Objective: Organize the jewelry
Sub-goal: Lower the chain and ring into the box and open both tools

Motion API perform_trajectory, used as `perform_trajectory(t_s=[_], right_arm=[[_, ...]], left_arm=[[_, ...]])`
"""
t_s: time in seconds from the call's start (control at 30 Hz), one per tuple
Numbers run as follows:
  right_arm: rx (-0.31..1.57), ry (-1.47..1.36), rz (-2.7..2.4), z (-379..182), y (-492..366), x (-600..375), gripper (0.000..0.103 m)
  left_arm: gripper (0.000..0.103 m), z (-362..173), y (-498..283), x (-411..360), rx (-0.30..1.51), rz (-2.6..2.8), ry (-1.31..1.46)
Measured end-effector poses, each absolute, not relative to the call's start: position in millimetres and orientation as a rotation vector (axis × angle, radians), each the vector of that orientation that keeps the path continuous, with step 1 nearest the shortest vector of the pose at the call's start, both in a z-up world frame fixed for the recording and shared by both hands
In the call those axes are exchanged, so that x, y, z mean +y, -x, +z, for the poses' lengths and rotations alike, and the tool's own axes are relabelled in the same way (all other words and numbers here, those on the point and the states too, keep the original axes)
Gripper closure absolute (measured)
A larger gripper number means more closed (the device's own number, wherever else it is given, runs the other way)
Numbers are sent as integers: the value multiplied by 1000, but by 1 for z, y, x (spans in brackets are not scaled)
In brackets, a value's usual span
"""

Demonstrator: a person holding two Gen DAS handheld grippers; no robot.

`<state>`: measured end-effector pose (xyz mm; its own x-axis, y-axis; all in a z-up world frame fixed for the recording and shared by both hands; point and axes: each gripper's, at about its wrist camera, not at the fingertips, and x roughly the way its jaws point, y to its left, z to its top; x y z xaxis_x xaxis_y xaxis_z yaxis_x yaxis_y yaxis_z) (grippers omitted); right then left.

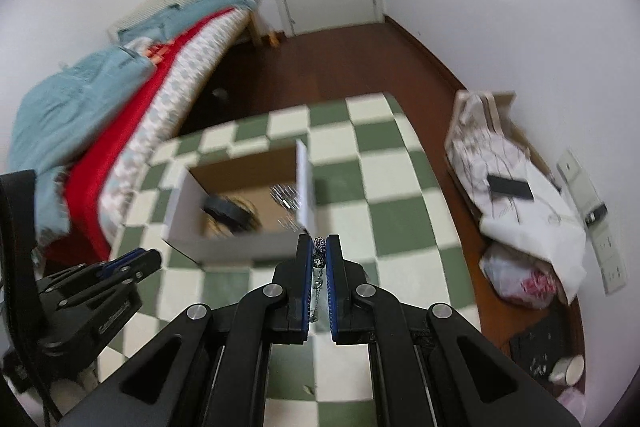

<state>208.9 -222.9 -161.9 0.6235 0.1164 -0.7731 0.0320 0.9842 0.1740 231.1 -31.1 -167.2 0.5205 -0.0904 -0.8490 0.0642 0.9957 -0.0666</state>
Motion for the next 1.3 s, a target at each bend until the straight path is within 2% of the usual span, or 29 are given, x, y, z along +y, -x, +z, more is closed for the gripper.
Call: perform_trajectory(t_s=[0.13, 0.3, 0.63, 0.77, 0.83, 0.87, 0.9, 0.93, 1.0, 1.07, 1.1, 1.2, 1.27, 1.3], right_arm=[[862, -174, 87, -137, -236, -209, 96], [889, -178, 120, -138, -281, -195, 96], [1058, -188, 183, -194, -368, -172, 96], [1128, -282, 251, -211, -388, -173, 96], [1149, -343, 265, -215, -394, -178, 95], [1162, -374, 276, -218, -397, -181, 95], [1178, -401, 279, -222, -399, -184, 95], [1194, -414, 270, -225, -401, -188, 94], [1205, -400, 234, -227, -400, -193, 77], [1207, -367, 200, -228, -395, -197, 33], [1207, -328, 164, -229, -391, -198, 27], [1223, -229, 83, -231, -381, -198, 21], [1232, -128, 30, -236, -370, -193, 2], [1234, -78, 5, -238, -363, -190, 1]], left_arm=[[93, -150, -272, -17, 1009, -84, 42], [93, -157, -319, -8, 1068, -83, 47], [92, -203, -371, -10, 1252, -153, 108], [90, -210, -377, -7, 1280, -163, 170], [78, -208, -379, -5, 1272, -148, 175], [52, -206, -380, -4, 1264, -129, 166], [22, -205, -381, -2, 1258, -112, 159], [15, -203, -381, 0, 1244, -100, 160], [13, -199, -378, 4, 1225, -69, 145], [10, -199, -376, 7, 1220, -34, 117], [1, -198, -375, 8, 1212, -17, 101], [0, -195, -365, 11, 1171, 45, 33], [0, -193, -355, 11, 1137, 84, -20], [0, -193, -350, 11, 1122, 99, -44]])
